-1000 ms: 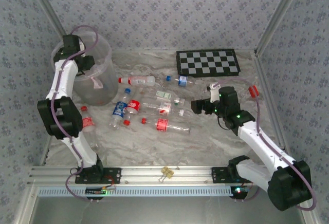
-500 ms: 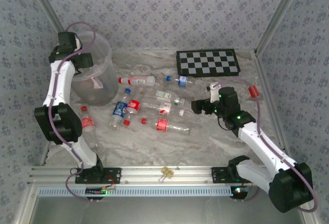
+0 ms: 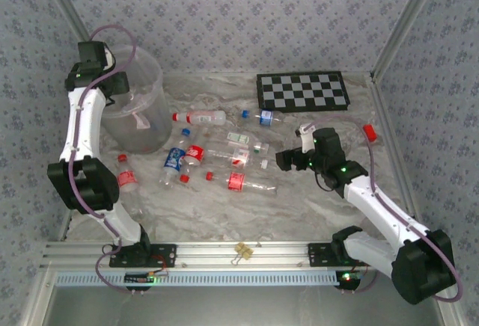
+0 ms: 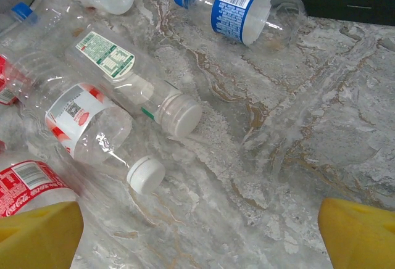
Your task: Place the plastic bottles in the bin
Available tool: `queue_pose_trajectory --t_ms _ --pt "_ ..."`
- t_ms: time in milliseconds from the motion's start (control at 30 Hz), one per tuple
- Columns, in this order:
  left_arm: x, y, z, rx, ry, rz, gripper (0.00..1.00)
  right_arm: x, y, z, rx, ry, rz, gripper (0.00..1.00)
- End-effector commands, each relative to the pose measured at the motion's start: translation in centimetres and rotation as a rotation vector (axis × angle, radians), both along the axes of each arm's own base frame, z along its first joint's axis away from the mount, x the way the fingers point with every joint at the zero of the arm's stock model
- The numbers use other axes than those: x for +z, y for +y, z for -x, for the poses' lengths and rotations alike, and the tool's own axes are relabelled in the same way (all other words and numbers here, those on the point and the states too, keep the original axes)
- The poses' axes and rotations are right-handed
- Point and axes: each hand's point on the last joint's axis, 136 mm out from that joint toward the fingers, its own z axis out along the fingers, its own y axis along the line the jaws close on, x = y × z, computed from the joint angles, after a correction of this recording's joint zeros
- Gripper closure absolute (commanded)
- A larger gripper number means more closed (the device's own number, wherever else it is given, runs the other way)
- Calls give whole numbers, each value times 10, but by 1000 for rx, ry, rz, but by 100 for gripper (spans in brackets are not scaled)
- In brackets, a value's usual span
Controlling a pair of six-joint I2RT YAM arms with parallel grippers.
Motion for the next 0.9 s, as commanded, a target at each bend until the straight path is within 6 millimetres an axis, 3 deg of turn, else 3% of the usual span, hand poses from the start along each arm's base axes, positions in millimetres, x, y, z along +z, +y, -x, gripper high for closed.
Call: queue_pose_trajectory --t_ms 0,100,233,367,467,600,767,833,867 --pt "12 -6 5 -7 -26 24 37 17 -3 -1 10 -48 38 0" --pt "32 -8 10 -8 -64 10 32 19 -6 -1 13 -51 73 0" --pt "71 -16 20 -17 -145 -2 24 24 -8 -4 32 -52 115 0" --pt "99 -47 33 -88 -203 -16 19 36 -10 -13 41 -70 142 0" --pt "108 -75 45 -156 -216 -39 15 37 -16 -24 59 -73 221 0" --pt "106 -126 70 -292 -208 3 12 39 -19 -41 92 -29 293 0" --pt "85 -190 109 -464 -204 188 10 34 -2 -47 274 10 410 0" --pt "71 -209 122 -503 -188 271 10 30 -3 -60 303 3 463 0" --pt "66 -216 129 -518 -181 303 10 39 0 -74 316 -17 454 1"
